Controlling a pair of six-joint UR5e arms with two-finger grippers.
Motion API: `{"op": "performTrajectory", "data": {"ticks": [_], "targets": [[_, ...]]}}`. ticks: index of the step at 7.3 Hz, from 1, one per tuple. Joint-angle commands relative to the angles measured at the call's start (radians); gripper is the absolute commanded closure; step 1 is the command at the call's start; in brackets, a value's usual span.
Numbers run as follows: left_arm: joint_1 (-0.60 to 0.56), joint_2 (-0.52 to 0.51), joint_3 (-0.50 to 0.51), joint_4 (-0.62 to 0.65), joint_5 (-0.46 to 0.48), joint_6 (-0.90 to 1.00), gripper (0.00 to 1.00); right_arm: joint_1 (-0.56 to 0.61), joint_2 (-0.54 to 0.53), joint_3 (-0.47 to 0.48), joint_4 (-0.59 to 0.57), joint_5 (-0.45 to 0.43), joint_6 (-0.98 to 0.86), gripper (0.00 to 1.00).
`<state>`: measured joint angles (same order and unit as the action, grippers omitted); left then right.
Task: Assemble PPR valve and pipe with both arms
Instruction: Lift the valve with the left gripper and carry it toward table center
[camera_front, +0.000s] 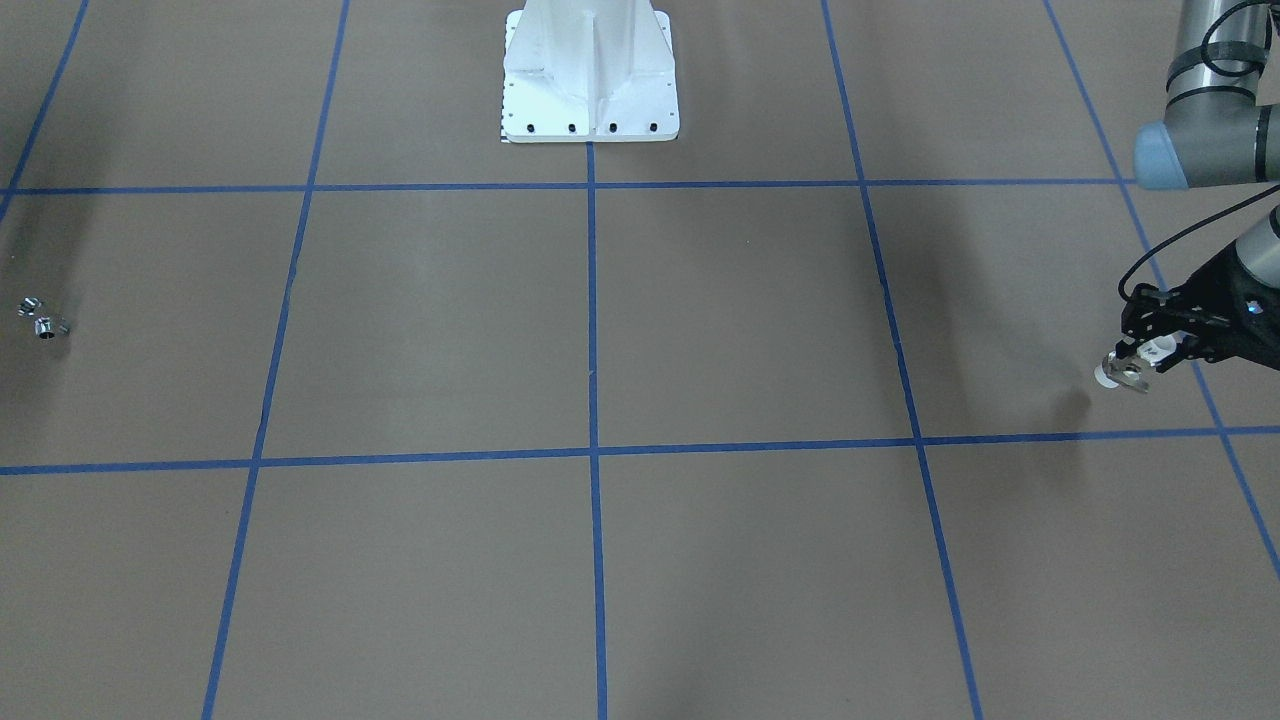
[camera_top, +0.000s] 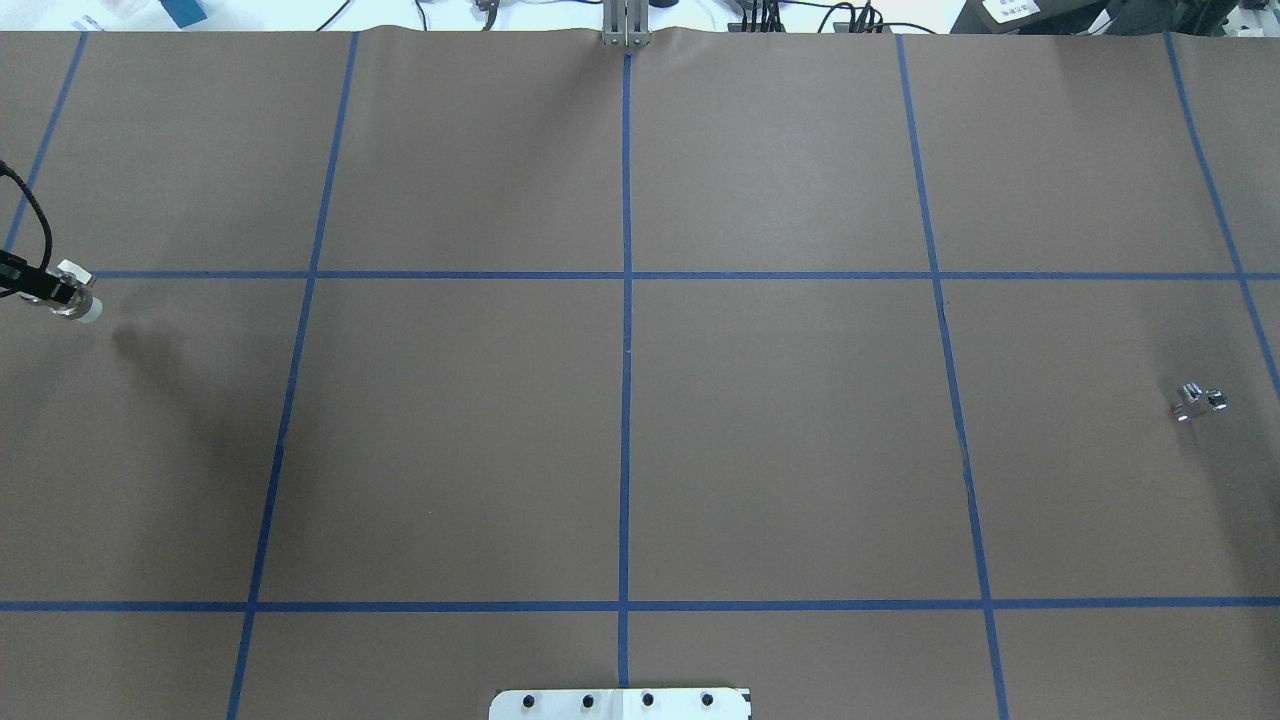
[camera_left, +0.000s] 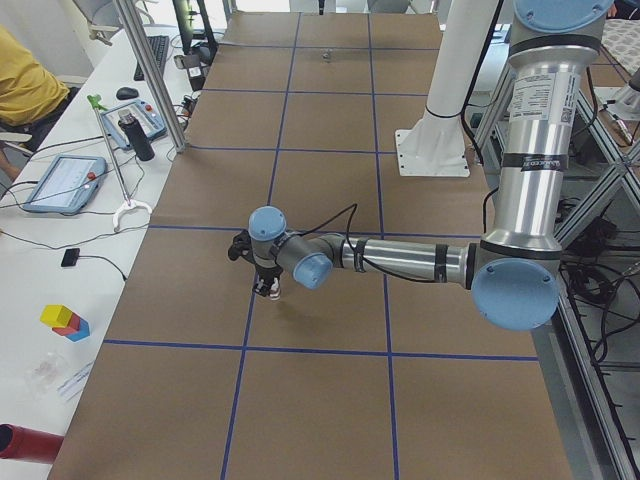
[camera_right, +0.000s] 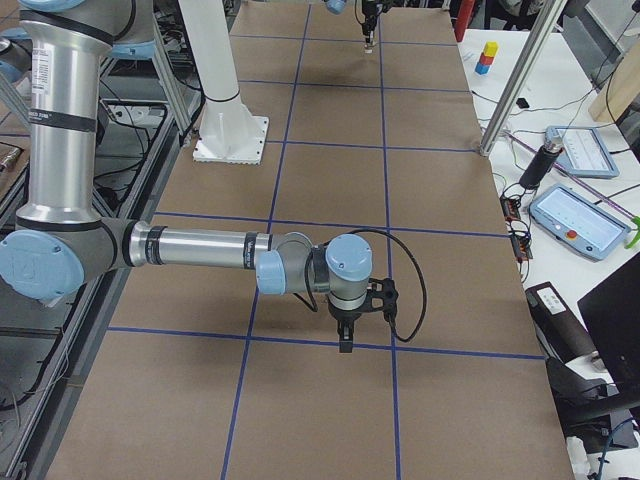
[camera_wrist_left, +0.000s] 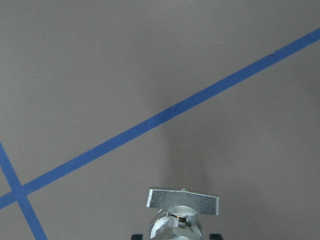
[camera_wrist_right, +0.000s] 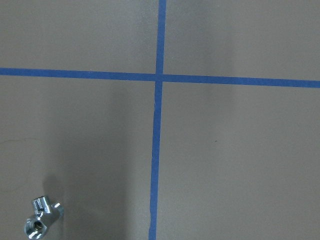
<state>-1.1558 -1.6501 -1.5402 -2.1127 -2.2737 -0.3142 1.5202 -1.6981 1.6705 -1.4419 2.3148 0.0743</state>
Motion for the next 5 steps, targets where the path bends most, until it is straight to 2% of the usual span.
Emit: {"op": "performTrajectory", "data": {"ticks": [1, 2, 3, 4, 5], "targets": [[0.104, -0.098, -0.034, 0.003, 0.026, -0.237, 1.0, 0.0, 0.0, 0.0, 0.0, 0.0, 0.001, 0.0], [0.175, -0.146, -0.034, 0.01, 0.089, -0.326, 1.0, 0.0, 0.0, 0.0, 0.0, 0.0, 0.001, 0.0], [0.215, -0.202, -0.034, 0.023, 0.108, -0.417, 1.0, 0.0, 0.0, 0.0, 0.0, 0.0, 0.001, 0.0], [0.253, -0.289, -0.034, 0.108, 0.114, -0.492, 1.0, 0.0, 0.0, 0.0, 0.0, 0.0, 0.001, 0.0], [0.321, -0.401, -0.034, 0.226, 0.181, -0.556, 1.0, 0.0, 0.0, 0.0, 0.0, 0.002, 0.001, 0.0]]}}
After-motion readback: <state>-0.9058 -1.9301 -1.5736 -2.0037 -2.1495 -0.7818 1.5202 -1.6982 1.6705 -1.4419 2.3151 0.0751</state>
